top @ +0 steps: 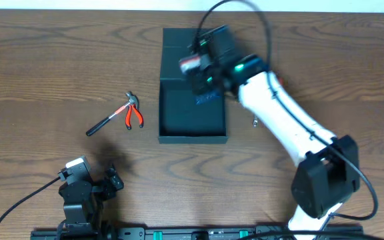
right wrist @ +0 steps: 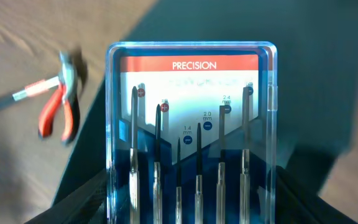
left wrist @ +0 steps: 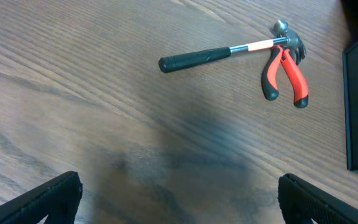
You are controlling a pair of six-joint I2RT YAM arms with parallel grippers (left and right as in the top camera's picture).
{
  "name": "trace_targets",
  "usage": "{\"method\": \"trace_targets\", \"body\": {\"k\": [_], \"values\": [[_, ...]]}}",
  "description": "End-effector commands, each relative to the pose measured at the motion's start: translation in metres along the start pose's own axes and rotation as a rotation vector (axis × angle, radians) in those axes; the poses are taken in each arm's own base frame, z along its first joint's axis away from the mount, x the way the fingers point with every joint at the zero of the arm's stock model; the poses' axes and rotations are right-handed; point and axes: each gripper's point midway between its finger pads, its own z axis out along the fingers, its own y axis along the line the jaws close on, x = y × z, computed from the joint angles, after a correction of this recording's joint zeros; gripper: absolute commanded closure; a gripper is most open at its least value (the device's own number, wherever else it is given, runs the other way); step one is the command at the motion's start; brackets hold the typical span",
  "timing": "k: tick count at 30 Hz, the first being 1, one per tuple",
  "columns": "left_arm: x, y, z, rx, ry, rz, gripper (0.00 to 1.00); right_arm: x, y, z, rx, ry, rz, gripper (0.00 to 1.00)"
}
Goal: Pack container
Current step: 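Carry the screwdriver case left and lower it into the black box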
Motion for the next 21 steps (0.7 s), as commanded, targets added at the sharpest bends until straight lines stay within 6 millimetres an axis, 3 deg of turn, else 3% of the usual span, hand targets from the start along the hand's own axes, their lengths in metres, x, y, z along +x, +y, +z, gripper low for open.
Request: {"method": "trace_targets", "body": {"k": [1,5,12,21], "values": [[0.006,0.001,0.003,0.002,0.014,0.015,0.01,0.006,-0.007,-0.010,0.164,-0.024,0.165,0.62],[0.006,0.001,0.003,0.002,0.014,0.015,0.01,0.036,-0.002,-0.003,0.243,0.052,0.258,0.63],[0.006,0.001,0.003,0.002,0.014,0.015,0.01,0.055,-0.009,0.012,0.336,0.095,0.322,0.62],[0.006,0.001,0.003,0.002,0.014,0.015,0.01,0.075,-0.031,0.050,0.423,0.166,0.347,0.62]]}}
